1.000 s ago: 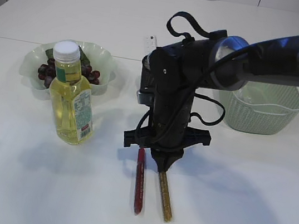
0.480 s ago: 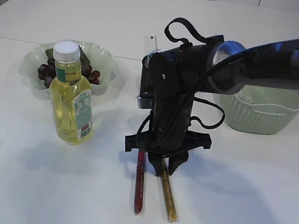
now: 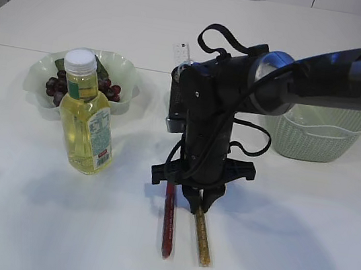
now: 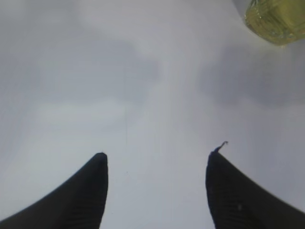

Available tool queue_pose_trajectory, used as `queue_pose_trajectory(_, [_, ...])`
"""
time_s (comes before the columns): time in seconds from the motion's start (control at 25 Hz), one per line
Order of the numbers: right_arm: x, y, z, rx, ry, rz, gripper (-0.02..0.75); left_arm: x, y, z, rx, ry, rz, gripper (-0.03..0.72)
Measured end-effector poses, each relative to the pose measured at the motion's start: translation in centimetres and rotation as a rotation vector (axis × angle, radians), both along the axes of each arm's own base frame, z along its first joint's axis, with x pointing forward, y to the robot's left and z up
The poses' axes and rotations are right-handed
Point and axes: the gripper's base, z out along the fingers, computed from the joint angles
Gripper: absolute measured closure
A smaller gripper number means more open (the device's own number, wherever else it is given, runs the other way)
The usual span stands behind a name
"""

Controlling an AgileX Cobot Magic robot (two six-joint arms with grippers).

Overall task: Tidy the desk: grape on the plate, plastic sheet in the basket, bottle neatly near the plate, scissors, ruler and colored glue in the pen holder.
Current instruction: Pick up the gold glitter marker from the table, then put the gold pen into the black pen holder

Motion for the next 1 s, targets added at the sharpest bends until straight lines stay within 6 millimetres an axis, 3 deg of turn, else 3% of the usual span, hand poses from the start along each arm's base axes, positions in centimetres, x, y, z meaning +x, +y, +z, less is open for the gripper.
queue_pose_trajectory(0.36, [0.2,-0.4,0.5,0.014,0.002,0.009,0.619,0.0,0.0,0.0,0.0,0.0,0.0,0.219])
queue_pose_trajectory(0.52, [1.2,-2.2,3.7,0.11,-0.03,-0.005,0.619,0.0,0.0,0.0,0.0,0.0,0.0,0.219])
queue_pose_trajectory(0.76, [3.1,-7.0,9.6,0.332,-0.126,-0.018,0.619,0.0,0.0,0.0,0.0,0.0,0.0,0.219])
queue_pose_trajectory(1.0, [5.5,-9.7,12.5,0.634,-0.281,0.056,0.619,-0.1,0.0,0.0,0.002,0.01,0.0,0.219])
